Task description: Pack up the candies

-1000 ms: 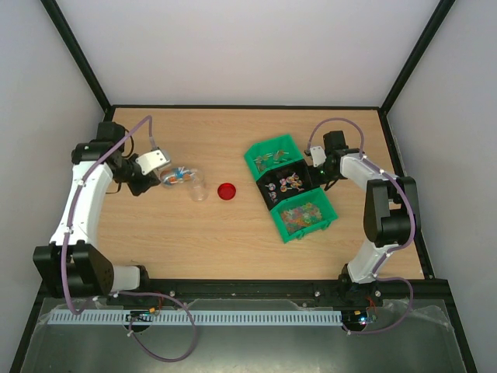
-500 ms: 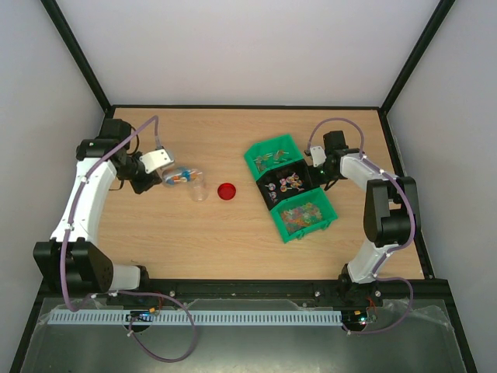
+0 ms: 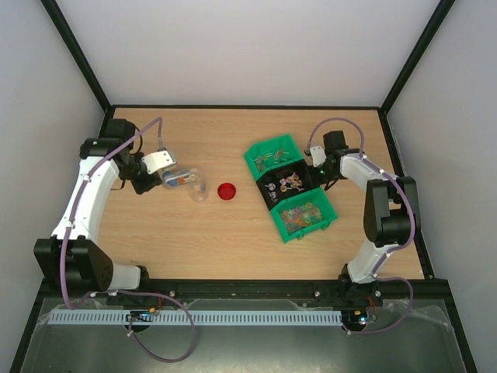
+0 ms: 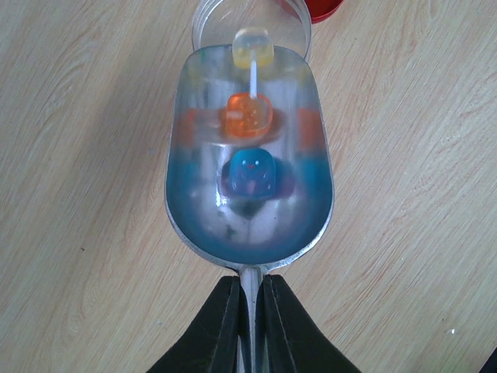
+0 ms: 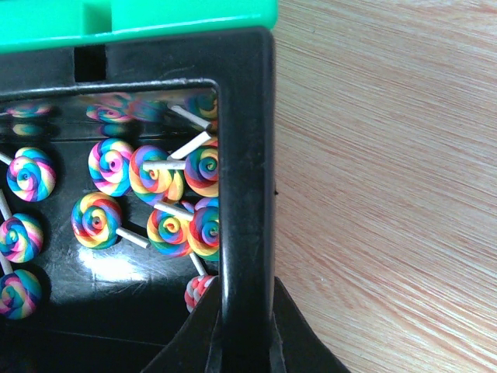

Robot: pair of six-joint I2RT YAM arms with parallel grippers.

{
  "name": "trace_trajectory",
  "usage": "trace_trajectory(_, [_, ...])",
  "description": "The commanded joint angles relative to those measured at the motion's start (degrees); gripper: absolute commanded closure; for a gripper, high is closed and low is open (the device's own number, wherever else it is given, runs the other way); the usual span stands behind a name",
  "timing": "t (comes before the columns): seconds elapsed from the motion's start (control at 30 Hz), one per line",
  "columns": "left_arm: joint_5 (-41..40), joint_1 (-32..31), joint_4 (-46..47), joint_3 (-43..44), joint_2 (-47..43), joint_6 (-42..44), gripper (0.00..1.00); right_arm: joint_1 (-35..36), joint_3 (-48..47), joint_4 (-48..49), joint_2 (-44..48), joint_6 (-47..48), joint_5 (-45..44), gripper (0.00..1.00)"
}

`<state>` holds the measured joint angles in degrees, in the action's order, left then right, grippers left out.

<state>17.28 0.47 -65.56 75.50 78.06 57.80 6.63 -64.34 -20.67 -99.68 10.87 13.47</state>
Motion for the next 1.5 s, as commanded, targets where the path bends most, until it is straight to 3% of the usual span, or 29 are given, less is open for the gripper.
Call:
trace_trajectory(0.0, [-1.3, -0.5, -1.9, 1.9, 0.6, -0.3, 0.98, 0.2, -2.0, 1.0, 1.3, -1.8, 4.1, 0.99])
trace_trajectory(0.7, [-4.4, -2.2, -4.8, 5.7, 0.9, 0.2, 0.98, 0.2, -1.9, 1.1, 1.3, -1.6, 4.5, 0.99])
trace_trajectory(1.0, [4.5, -3.2, 1.9, 7.0, -2.8, -1.9, 0.98, 0.2, -0.5, 1.7, 2.9, 0.4, 6.0, 0.99])
trace_trajectory(1.17, [2.5, -11.1, 3.5, 13.6, 3.1, -8.9, 0.98, 0.2, -0.5, 0.8, 3.3, 1.1, 6.9, 0.99])
trace_trajectory(1.33, [-5.0, -23.6, 4.7, 20.5, 11.4, -14.7, 0.98, 0.2, -0.3, 0.5, 3.7, 1.2, 7.2, 0.99])
trace_trajectory(1.47, [-9.0, -29.0, 5.1, 25.9, 19.7, -17.0, 0.98, 0.2, -0.2, 0.7, 4.2, 0.9, 7.3, 0.99])
